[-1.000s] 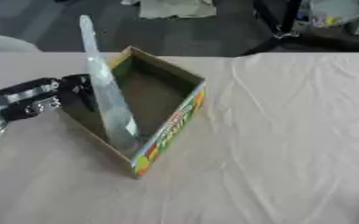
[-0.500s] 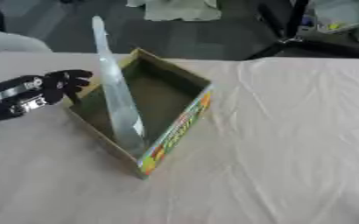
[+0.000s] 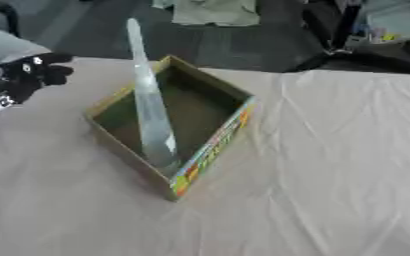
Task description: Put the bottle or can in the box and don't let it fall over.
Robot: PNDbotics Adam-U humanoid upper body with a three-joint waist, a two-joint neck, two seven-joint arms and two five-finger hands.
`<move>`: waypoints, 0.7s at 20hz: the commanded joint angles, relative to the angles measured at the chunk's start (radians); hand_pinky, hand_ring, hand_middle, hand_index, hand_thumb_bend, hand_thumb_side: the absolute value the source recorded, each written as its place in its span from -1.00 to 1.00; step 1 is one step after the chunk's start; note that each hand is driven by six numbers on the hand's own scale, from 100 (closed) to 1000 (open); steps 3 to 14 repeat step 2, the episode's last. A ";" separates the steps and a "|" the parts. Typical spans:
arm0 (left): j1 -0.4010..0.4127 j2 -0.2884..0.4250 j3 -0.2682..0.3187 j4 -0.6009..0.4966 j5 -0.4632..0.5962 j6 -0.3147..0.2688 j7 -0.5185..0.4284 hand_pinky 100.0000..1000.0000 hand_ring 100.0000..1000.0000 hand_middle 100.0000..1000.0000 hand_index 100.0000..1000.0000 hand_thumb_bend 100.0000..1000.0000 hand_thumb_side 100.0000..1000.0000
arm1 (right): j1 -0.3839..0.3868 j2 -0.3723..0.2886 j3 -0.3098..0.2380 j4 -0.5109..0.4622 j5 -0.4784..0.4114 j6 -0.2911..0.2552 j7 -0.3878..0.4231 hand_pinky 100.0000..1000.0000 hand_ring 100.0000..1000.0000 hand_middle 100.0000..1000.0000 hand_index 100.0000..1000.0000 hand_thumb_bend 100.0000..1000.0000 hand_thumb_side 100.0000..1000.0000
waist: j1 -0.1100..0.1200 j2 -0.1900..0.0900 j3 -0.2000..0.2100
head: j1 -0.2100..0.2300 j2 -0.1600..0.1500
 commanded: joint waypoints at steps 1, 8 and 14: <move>0.023 0.061 0.038 -0.074 0.057 0.002 0.055 1.00 1.00 1.00 0.63 -1.00 0.22 | 0.007 -0.009 -0.013 -0.012 0.003 -0.012 -0.005 0.86 1.00 1.00 0.80 -1.00 0.02 | -0.001 -0.026 0.005 | -0.002 0.003; 0.038 0.066 0.043 -0.090 0.066 0.001 0.074 1.00 1.00 1.00 0.63 -1.00 0.22 | 0.009 -0.009 -0.014 -0.012 0.002 -0.016 -0.006 0.86 1.00 1.00 0.80 -1.00 0.01 | -0.003 -0.027 0.007 | -0.002 0.004; 0.038 0.066 0.043 -0.090 0.066 0.001 0.074 1.00 1.00 1.00 0.63 -1.00 0.22 | 0.009 -0.009 -0.014 -0.012 0.002 -0.016 -0.006 0.86 1.00 1.00 0.80 -1.00 0.01 | -0.003 -0.027 0.007 | -0.002 0.004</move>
